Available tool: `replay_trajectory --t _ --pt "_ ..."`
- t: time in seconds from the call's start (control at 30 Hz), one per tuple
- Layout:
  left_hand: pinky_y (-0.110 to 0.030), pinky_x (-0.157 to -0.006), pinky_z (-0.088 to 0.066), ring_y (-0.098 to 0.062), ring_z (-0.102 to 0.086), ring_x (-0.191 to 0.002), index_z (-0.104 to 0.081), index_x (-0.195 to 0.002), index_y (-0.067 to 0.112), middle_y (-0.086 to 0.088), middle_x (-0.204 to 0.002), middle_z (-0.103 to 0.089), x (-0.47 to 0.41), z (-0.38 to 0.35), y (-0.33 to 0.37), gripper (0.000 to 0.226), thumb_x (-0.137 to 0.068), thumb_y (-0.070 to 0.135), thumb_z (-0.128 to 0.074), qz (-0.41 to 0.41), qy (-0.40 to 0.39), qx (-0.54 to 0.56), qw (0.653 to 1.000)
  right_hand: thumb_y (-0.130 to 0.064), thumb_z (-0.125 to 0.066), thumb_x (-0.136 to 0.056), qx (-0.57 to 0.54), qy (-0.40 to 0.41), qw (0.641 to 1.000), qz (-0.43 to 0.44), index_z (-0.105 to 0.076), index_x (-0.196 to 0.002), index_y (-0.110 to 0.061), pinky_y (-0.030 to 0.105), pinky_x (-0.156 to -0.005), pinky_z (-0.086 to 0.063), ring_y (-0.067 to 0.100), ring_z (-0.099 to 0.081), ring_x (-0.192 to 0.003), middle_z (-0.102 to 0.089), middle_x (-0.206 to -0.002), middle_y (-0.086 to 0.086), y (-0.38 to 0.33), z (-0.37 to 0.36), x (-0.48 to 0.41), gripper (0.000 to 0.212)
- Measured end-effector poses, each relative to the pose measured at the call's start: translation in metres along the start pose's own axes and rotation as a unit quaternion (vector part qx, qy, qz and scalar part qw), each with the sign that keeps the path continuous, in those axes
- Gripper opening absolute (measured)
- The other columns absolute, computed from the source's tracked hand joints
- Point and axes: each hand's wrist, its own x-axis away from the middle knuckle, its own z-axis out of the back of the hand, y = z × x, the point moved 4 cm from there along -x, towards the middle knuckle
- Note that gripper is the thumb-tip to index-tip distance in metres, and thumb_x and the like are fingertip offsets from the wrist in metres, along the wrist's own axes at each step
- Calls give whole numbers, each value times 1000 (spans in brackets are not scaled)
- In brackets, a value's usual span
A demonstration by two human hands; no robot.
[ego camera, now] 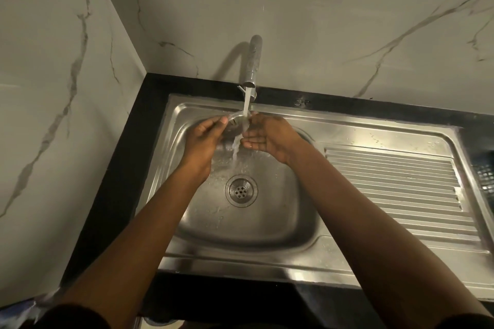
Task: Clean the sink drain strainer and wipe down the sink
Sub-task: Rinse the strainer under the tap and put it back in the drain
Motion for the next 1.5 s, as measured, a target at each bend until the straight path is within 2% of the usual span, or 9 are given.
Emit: replay_trajectory --t 0.1,0.47,0.73,0.83,0.97,1.03,1.13,1.27,1.5 --pt "-19 -88 -58 -8 -77 -103 -78 -119 11 2 -108 -83 9 -10 6 20 -103 15 -65 -46 -49 -54 996 -37 -58 -106 3 6 1000 -16 -70 -117 0 41 -81 -66 34 -78 -87 -77 -102 25 -5 7 3 40" --pt "-45 -110 -54 -15 -72 -118 -78 -122 17 3 -122 -79 -8 -12 6 23 -104 21 -63 -6 -61 -110 992 6 -59 -99 -38 46 998 17 -72 -112 4 34 -68 -66 29 -79 -85 -80 -101 19 -2 26 12 18" --pt "-42 -130 -28 -24 -30 -160 -26 -165 14 -9 -174 -29 -57 -45 44 58 -113 33 -41 77 -130 -59 987 8 -67 -90 141 151 970 127 -76 -83 -22 37 -69 -66 17 -74 -67 -78 -76 -3 8 45 18 32" --pt "-44 -131 -26 -24 -40 -155 -41 -158 8 -11 -164 -45 -68 -58 50 52 -113 33 -42 91 -135 -19 987 3 -68 -90 217 168 949 154 -77 -91 -25 35 -71 -67 13 -77 -70 -78 -82 -6 5 50 23 29" --pt "-46 -116 -46 -15 -69 -89 -65 -98 14 -12 -90 -53 -79 -61 34 23 -108 23 -46 83 -129 -5 988 -1 -70 -91 216 177 945 173 -75 -83 -33 41 -74 -67 11 -78 -73 -79 -82 -8 3 54 28 33" --pt "-30 -92 -56 -11 -64 -79 -67 -123 6 -2 -80 -64 -76 -60 30 29 -108 15 -44 77 -98 10 992 -1 -71 -92 199 167 949 179 -76 -83 -32 44 -77 -67 15 -79 -78 -81 -85 -4 3 55 31 32" --pt "-19 -82 -59 -14 -60 -87 -47 -155 0 -4 -91 -67 -74 -62 26 50 -106 10 -47 84 -81 25 993 2 -70 -92 185 157 954 179 -79 -92 -25 46 -75 -67 18 -80 -77 -81 -88 0 3 55 34 28" --pt "-48 -126 -30 -41 -41 -152 -38 -159 -2 -27 -161 -44 -74 -62 27 54 -105 2 -44 73 -72 51 993 4 -66 -93 176 144 957 183 -77 -95 -25 39 -72 -67 15 -80 -75 -81 -86 -3 2 53 38 31" --pt "-17 -100 -47 9 -69 -90 -60 -129 18 16 -99 -74 -73 -76 28 37 -107 3 -34 55 -125 30 990 -1 -70 -95 144 140 963 181 -76 -85 -28 37 -73 -67 15 -80 -76 -80 -79 -6 4 50 38 29"
